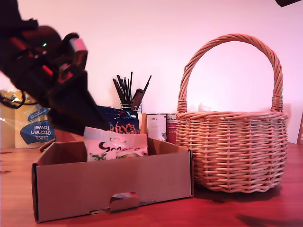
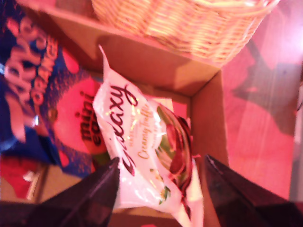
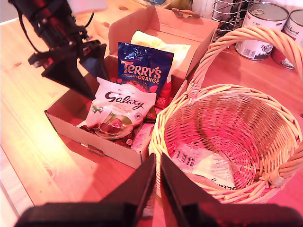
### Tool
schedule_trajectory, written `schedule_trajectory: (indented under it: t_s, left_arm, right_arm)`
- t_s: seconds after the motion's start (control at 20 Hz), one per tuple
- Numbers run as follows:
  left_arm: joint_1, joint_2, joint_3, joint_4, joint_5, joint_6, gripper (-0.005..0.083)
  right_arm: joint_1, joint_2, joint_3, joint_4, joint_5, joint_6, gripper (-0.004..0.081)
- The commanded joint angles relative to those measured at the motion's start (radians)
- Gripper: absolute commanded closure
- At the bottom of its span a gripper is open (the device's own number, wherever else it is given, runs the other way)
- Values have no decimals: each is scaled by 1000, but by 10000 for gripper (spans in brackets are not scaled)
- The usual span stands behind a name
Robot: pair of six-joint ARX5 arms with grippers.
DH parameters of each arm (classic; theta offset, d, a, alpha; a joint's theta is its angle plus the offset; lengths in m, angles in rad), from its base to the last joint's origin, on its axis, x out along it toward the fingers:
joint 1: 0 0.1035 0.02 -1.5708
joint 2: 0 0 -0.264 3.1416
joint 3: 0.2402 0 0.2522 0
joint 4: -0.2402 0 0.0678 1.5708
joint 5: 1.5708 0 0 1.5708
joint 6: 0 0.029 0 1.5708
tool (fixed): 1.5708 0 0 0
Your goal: Move the bags of Easter eggs from the cardboard box on the left into the woven basket on the right side.
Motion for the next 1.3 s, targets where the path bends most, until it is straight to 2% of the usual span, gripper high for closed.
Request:
schedule_trajectory:
  t_s: [0.0,0.25,0.4,0.6,1.0,1.25]
  left_arm:
    - [-19,11,-13,-11,-51,5,293]
    - [-50,80,-13,-26,-71,3,294]
    - [-65,157,-13,14,-171,0,294]
    - [-69,168,-6,64,-216,1,294]
    - [-82,157,29,32,-233,-12,295]
    - [-122,170,29,32,-235,-62,289]
  right_arm:
    - [6,-3,0,6,-3,-4,783]
    - [6,-3,0,9,-3,-3,783]
    - [6,-3,0,8,-4,-3,783]
    - [6,-3,0,10,-4,-3,783]
    - [6,-3,0,19,-4,-4,783]
    - [6,-3,0,20,-4,-3,783]
